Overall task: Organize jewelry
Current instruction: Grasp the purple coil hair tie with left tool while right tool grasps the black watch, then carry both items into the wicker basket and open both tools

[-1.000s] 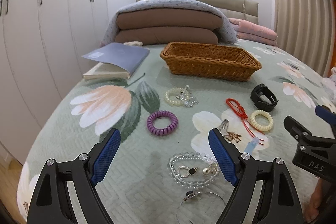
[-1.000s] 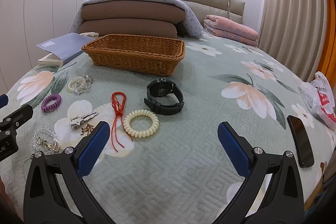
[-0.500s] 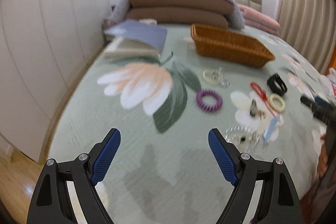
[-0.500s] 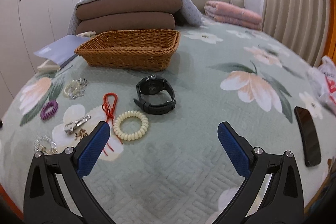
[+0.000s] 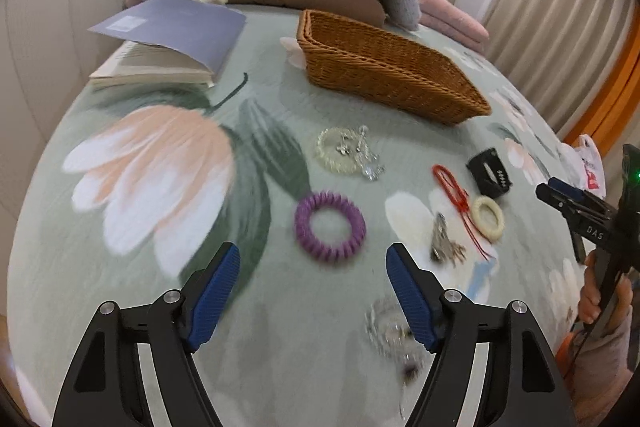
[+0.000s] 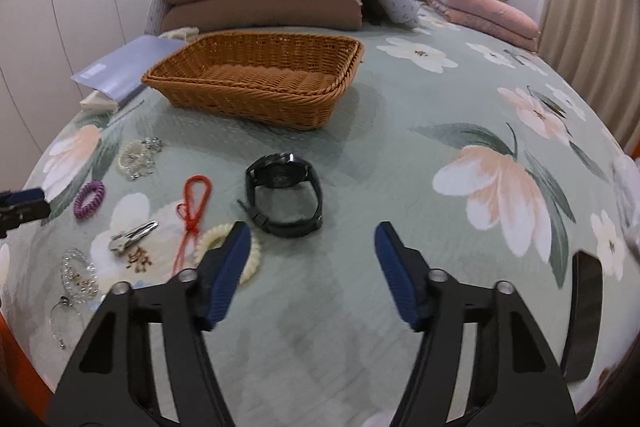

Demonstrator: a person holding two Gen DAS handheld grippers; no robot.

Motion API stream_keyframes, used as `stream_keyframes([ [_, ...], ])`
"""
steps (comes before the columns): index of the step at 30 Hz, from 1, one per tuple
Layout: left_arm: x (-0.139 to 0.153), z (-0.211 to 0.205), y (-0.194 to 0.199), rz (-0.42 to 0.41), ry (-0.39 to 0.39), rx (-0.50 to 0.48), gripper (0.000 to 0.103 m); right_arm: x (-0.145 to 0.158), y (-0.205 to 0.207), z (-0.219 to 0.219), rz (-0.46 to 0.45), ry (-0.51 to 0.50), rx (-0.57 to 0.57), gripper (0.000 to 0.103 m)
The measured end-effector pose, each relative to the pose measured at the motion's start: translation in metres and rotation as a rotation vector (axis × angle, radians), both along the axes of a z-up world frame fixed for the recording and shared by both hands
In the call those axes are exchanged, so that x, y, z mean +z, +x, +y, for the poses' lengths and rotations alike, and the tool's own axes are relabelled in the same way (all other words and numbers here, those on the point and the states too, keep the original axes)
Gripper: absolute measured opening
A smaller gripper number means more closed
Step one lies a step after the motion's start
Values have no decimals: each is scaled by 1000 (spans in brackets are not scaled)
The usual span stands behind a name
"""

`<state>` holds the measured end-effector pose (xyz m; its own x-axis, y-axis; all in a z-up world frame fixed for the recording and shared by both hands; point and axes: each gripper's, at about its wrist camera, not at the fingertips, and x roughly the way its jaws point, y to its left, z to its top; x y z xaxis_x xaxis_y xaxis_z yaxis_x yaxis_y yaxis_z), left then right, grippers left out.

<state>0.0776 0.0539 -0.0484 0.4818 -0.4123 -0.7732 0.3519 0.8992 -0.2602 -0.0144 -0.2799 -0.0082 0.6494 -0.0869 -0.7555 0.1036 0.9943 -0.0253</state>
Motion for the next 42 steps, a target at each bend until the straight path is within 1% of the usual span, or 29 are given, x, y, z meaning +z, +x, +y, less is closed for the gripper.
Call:
stream_keyframes([
  [1,-2,-4,8,13,1,-7,72,-1,9,-3,12,-1,6,58],
  [2,-4,-4,12,23,5,-12,65,-3,18,-7,28,6,12,55],
  [3,-6,-8,18,34,13,-22,62,-7,28,-10,49,18,19,53],
  [4,-8,-11,23,42,22,-28,61,-10,37,-14,69,32,24,47],
  [5,-9,-12,25,46,27,-28,61,-14,46,-17,91,50,27,43],
  [6,-11,-13,29,55,32,-29,61,-20,55,-20,113,66,30,42],
  [8,-14,-14,35,70,27,-31,60,-29,68,-23,138,84,24,36],
  [11,-18,-17,43,89,34,-34,55,-40,81,-23,149,94,24,33],
  [12,-21,-20,46,99,48,-39,53,-43,83,-23,153,95,25,32],
  [13,-23,-22,47,108,58,-40,47,-46,86,-22,158,91,27,29],
  [14,-26,-24,48,117,79,-41,45,-49,88,-21,165,85,28,25],
  [15,-27,-28,46,105,108,-42,44,-51,90,-20,171,81,30,22],
  [16,-27,-29,45,96,122,-46,44,-53,92,-20,176,79,33,17],
  [18,-27,-33,42,90,147,-52,34,-55,92,-18,171,80,36,14],
  [19,-27,-33,41,88,150,-49,19,-55,92,-18,165,69,31,8],
  [20,-27,-33,41,91,144,-50,11,-55,90,-19,162,67,28,7],
  [23,-24,-32,40,82,129,-43,11,-50,85,-21,149,100,27,7],
  [26,-17,-34,34,67,73,-61,11,-44,78,-19,140,102,33,7],
  [29,-2,-38,30,39,29,-78,11,-39,72,-14,134,132,43,7],
  [31,14,-40,29,10,-7,-87,11,-32,68,-10,117,149,52,7],
  [33,30,-43,31,-20,-30,-94,11,-20,64,-5,86,163,58,7],
  [36,59,-51,41,-81,-67,-104,10,7,65,3,28,189,71,7],
  [38,72,-59,48,-108,-75,-111,10,29,72,10,-17,183,74,7],
  [42,92,-85,87,-131,-80,-122,10,56,103,12,-68,173,54,7],
])
